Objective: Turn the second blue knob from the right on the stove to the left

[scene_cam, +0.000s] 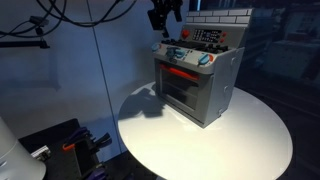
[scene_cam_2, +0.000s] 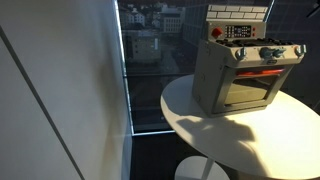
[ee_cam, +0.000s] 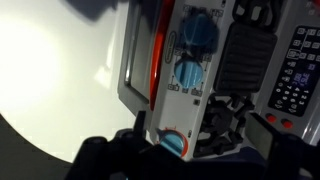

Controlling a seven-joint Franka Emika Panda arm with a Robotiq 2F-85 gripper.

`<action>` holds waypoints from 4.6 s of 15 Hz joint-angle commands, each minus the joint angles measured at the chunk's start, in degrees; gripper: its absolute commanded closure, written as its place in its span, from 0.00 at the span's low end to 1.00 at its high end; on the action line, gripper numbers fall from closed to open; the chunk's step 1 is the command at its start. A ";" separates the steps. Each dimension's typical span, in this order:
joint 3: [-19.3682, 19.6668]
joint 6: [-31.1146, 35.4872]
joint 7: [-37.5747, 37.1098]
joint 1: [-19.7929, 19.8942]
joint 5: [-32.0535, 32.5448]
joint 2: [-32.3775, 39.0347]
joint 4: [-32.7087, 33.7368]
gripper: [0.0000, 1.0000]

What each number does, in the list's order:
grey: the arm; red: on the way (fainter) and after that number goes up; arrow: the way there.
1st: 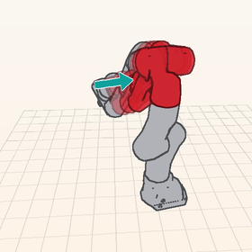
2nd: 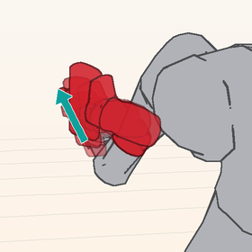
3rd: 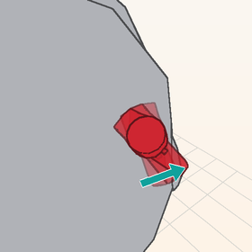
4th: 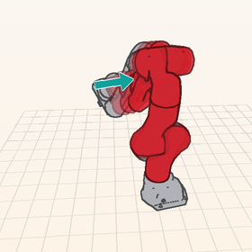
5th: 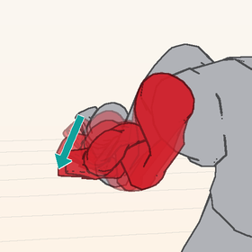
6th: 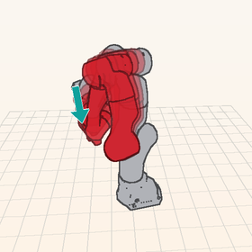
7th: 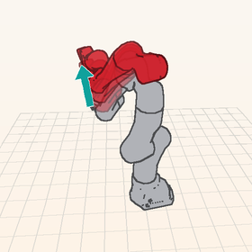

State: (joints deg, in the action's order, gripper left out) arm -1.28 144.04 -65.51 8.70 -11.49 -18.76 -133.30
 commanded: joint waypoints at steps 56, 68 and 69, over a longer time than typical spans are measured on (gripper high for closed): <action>1.35 26.96 2.13 -6.89 -11.81 13.58 -2.46 0.86; 1.63 26.66 4.33 -6.55 -10.47 11.64 -4.66 0.94; 1.66 26.96 5.22 -6.41 -10.01 11.36 -4.97 0.94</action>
State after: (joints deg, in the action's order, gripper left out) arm -0.31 170.03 -63.37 2.43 -21.64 -5.76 -137.38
